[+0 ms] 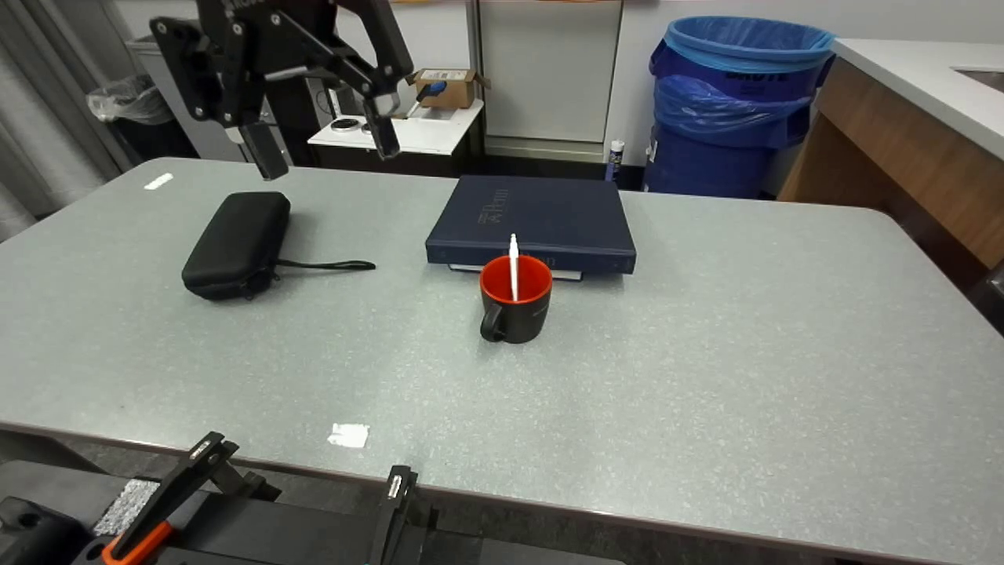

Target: Remove the pen from the mug cup and put it on the table

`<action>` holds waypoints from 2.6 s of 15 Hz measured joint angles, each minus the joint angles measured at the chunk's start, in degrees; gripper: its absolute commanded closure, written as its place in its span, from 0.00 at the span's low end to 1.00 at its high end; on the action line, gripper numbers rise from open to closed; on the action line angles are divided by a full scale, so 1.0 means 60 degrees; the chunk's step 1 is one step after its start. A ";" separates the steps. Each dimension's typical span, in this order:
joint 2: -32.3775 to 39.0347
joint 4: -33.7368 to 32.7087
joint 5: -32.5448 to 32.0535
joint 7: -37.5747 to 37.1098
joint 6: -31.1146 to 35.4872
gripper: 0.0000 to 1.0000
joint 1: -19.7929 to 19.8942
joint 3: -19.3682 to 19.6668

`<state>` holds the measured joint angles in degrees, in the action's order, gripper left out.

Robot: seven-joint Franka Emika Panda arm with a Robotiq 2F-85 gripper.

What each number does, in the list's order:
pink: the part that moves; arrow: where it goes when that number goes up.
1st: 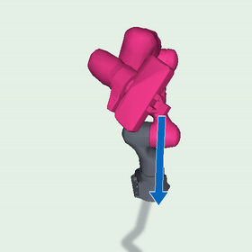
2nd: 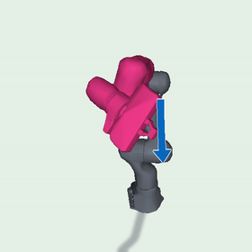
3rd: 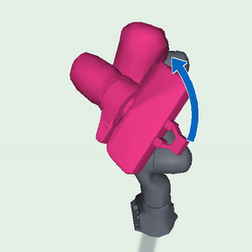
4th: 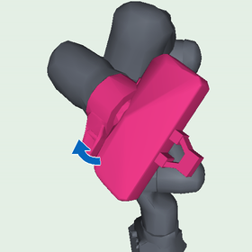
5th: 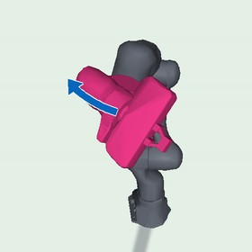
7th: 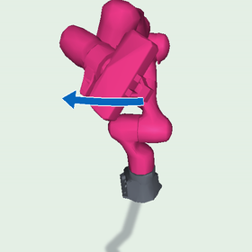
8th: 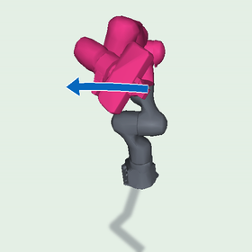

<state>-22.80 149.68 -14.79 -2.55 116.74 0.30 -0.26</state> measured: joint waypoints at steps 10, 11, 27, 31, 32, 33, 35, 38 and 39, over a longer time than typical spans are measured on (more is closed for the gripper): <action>0.1010 -0.0033 -0.0304 -0.0055 0.1623 0.00 0.0556 0.0276; 0.1428 -0.0091 -0.0399 -0.0085 0.2162 0.00 0.0763 0.0410; 0.5122 -0.1646 -0.0228 -0.0445 0.5010 0.00 0.1286 0.1107; 0.5712 -0.1880 -0.0092 -0.0484 0.5846 0.00 0.1244 0.1133; 0.5866 -0.1948 -0.0092 -0.0490 0.6085 0.00 0.1244 0.1162; 0.6025 -0.2030 -0.0092 -0.0490 0.6271 0.00 0.1244 0.1194; 0.6323 -0.2187 -0.0092 -0.0491 0.6522 0.00 0.1244 0.1240; 0.6634 -0.2323 0.0054 -0.0444 0.6711 0.00 0.1242 0.1233; 0.6712 -0.2360 0.0137 -0.0410 0.6767 0.08 0.1241 0.1230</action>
<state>17.47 135.52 -13.97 -5.01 157.34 7.75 7.11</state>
